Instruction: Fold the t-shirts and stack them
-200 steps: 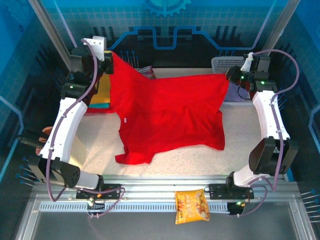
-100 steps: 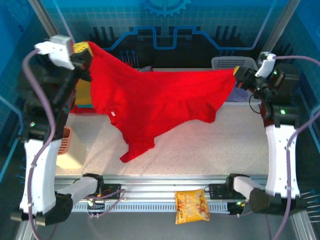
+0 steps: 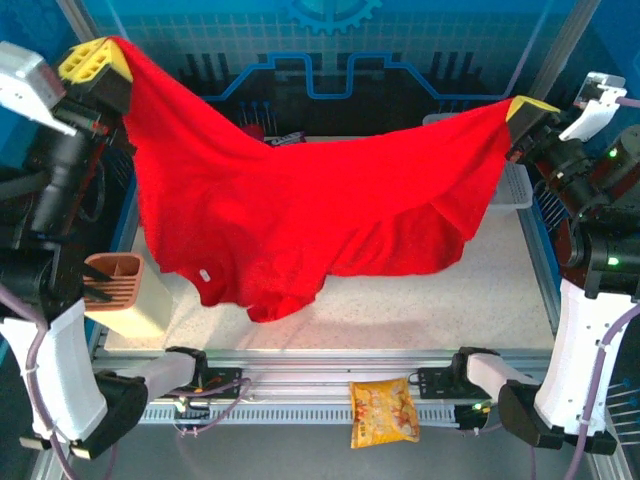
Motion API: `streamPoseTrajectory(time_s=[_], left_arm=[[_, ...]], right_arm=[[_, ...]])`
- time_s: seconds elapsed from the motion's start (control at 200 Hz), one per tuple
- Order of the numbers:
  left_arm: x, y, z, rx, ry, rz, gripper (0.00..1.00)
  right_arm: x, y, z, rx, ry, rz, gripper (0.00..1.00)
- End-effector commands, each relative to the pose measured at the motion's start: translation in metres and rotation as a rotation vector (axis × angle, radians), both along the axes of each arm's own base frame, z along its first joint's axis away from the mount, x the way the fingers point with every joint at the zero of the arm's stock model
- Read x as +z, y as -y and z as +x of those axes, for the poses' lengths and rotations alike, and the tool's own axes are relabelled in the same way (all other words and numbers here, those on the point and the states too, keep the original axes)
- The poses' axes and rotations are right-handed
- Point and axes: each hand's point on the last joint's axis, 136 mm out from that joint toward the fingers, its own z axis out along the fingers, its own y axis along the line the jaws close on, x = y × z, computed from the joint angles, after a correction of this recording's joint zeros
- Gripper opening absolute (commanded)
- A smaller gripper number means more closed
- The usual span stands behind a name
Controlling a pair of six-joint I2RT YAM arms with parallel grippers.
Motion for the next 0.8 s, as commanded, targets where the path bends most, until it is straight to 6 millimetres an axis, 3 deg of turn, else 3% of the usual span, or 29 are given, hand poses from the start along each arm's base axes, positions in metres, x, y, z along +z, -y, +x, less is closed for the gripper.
streamPoseTrajectory(time_s=[0.0,0.12,0.29,0.415,0.58,0.795], left_arm=[[0.011,-0.004,0.011,0.033,0.01,0.007,0.0],[0.018,-0.004,0.022,0.025,0.009,-0.02,0.0],[0.011,0.002,0.053,-0.021,-0.012,-0.057,0.0],[0.008,0.004,0.062,-0.033,-0.011,-0.067,0.0],[0.025,0.008,0.022,-0.099,0.043,-0.095,0.0],[0.039,0.0,-0.055,-0.097,0.133,-0.095,0.0]], right_arm=[[0.0,0.017,0.003,-0.087,-0.032,-0.009,0.0],[0.009,0.015,0.003,-0.071,-0.001,0.013,0.0],[-0.004,0.016,0.026,-0.057,-0.058,0.028,0.0],[0.004,0.009,0.019,-0.02,-0.007,0.011,0.0],[0.025,-0.006,-0.019,0.034,0.078,-0.012,0.0],[0.024,-0.026,-0.061,0.115,0.089,0.005,0.0]])
